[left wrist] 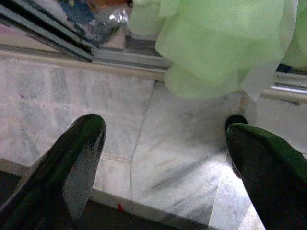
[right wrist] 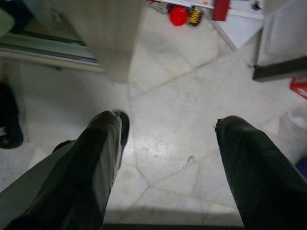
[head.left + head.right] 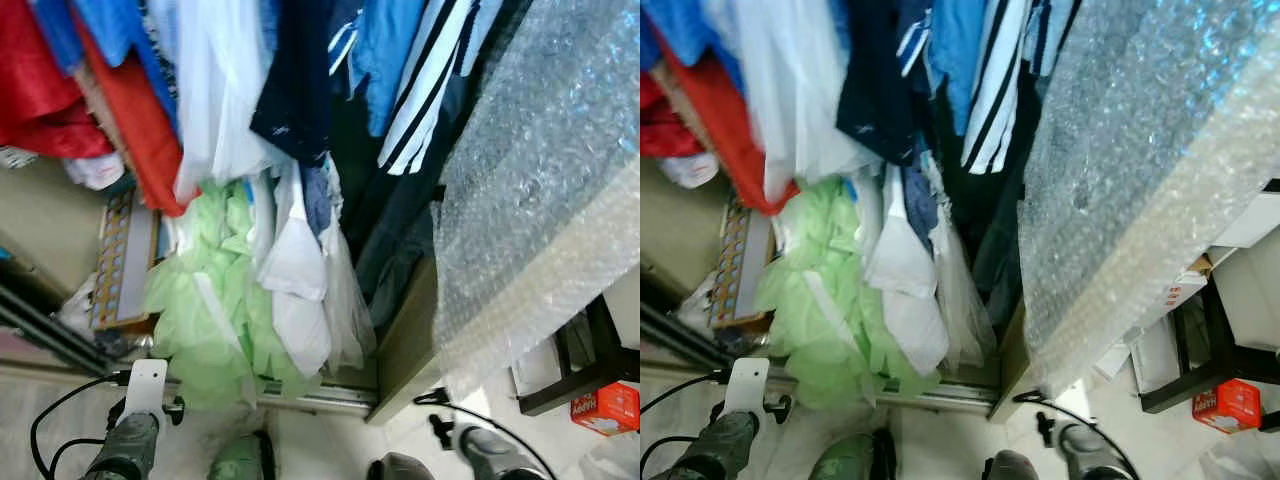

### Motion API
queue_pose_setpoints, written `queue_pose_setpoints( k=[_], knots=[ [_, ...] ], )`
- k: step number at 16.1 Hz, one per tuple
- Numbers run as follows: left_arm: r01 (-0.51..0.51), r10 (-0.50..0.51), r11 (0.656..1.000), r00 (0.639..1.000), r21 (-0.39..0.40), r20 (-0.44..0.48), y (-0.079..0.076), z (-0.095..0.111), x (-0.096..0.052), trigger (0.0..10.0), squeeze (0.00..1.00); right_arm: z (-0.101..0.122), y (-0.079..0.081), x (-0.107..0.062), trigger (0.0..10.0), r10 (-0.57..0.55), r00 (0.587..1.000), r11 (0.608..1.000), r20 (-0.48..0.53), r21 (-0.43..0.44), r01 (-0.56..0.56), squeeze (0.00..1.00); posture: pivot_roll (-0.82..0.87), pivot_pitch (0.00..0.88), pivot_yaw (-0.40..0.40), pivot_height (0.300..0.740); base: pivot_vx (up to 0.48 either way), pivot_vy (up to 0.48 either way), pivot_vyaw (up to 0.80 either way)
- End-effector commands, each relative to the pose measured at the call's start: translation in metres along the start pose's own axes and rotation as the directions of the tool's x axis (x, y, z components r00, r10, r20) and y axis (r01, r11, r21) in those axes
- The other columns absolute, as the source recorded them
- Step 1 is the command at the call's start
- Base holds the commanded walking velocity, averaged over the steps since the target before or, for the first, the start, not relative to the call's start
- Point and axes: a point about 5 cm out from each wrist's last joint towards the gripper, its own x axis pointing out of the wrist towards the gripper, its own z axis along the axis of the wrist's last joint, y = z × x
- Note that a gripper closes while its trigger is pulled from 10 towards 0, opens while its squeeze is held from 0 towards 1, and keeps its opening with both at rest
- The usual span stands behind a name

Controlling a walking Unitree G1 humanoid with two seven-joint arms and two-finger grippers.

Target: Clean up the room

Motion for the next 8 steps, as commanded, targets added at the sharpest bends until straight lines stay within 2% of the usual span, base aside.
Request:
queue_pose_setpoints(
  k=[1, 3, 4, 7, 8],
  knots=[
    [0.014, -0.014, 1.0, 1.0, 0.008, -0.008, -0.005, -0.003, -0.001, 10.0, 0.0, -0.002, -0.002, 0.0, 10.0, 0.001, 1.0, 1.0, -0.016, 0.026, -0.001, 0.0, -0.03, 0.085, -0.014, 0.74, 0.0, 0.0, 0.0],
    [0.036, -0.036, 0.999, 0.999, 0.019, -0.008, -0.023, -0.004, -0.001, 10.0, 0.0, -0.004, -0.001, 0.0, 10.0, 0.025, 0.998, 0.999, -0.063, -0.031, -0.027, 0.0, -0.03, 0.09, -0.008, 0.74, 0.0, 0.0, 0.0],
    [0.044, -0.044, 0.999, 0.999, 0.022, -0.006, -0.03, -0.002, -0.002, 10.0, 0.0, -0.005, -0.001, 0.0, 10.0, 0.03, 0.997, 0.999, -0.077, -0.021, -0.032, 0.0, -0.03, 0.091, -0.007, 0.74, 0.0, 0.0, 0.0],
    [0.057, -0.057, 0.998, 0.998, 0.019, 0.006, -0.041, 0.008, -0.001, 10.0, 0.0, -0.006, 0.001, 0.0, 10.0, 0.036, 0.996, 0.999, -0.087, 0.0, -0.036, 0.0, -0.04, 0.09, -0.002, 0.74, 0.0, 0.0, 0.0],
    [0.059, -0.059, 0.998, 0.998, 0.019, 0.013, -0.043, 0.013, 0.0, 10.0, 0.0, -0.006, 0.001, 0.0, 10.0, 0.034, 0.996, 0.999, -0.08, 0.011, -0.033, 0.0, -0.04, 0.09, -0.002, 0.74, 0.0, 0.356, 0.0]
  ],
)
